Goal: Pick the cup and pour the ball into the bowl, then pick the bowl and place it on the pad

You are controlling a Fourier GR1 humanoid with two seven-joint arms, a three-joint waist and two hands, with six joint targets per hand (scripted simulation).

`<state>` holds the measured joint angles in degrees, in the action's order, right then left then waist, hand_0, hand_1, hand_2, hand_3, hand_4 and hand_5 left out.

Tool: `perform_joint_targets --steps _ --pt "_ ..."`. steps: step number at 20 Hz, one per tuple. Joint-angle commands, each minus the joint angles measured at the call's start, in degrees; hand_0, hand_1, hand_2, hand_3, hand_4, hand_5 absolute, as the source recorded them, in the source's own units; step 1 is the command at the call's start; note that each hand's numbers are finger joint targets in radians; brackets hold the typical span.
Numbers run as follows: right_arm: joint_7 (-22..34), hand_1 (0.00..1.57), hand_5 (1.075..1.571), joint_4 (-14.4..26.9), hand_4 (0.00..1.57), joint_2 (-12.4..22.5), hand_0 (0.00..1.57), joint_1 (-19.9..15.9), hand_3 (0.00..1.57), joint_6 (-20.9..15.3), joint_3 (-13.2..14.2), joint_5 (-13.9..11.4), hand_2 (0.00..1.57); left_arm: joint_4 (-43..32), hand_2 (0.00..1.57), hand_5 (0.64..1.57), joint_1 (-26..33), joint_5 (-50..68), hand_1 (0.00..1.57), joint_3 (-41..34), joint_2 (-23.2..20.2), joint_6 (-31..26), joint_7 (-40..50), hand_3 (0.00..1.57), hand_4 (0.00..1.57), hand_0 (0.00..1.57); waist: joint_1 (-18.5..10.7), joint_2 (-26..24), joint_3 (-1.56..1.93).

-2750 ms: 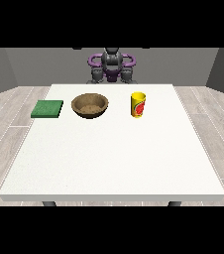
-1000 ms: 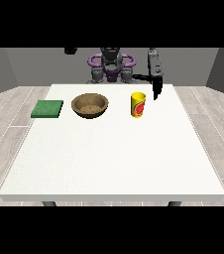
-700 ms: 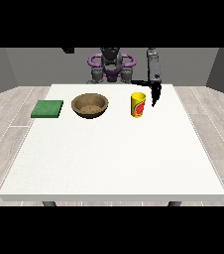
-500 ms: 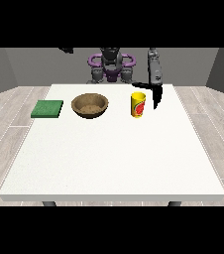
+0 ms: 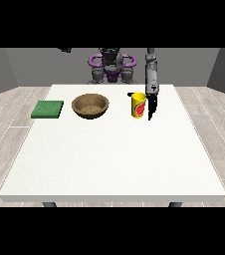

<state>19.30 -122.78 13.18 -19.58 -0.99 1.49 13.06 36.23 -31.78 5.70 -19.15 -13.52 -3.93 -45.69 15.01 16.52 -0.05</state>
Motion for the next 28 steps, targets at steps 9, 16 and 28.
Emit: perform_joint_targets --steps 9,16,28 --pt "1.9 0.0 1.562 -2.5 0.07 5.7 0.0 -0.6 0.0 5.5 11.0 12.4 0.0 -5.4 1.57 1.487 1.3 -7.8 1.32 0.7 -2.1 16.2 -11.4 1.57 1.07 1.32 4.9 3.7 0.02" --pt "0.7 0.0 1.558 5.2 0.18 4.3 0.0 3.8 0.0 6.1 10.8 10.1 0.0 -3.2 1.57 1.498 -1.9 -16.1 1.34 8.6 1.3 25.6 -1.3 1.57 1.11 1.34 -0.5 -7.8 0.09" --pt "-3.3 0.0 1.561 10.0 0.29 2.0 0.0 1.6 0.0 7.9 7.0 8.0 0.0 -8.6 1.57 1.564 -18.9 -36.1 1.41 19.4 -1.3 44.7 24.9 1.57 0.94 1.41 2.7 -7.1 0.13"
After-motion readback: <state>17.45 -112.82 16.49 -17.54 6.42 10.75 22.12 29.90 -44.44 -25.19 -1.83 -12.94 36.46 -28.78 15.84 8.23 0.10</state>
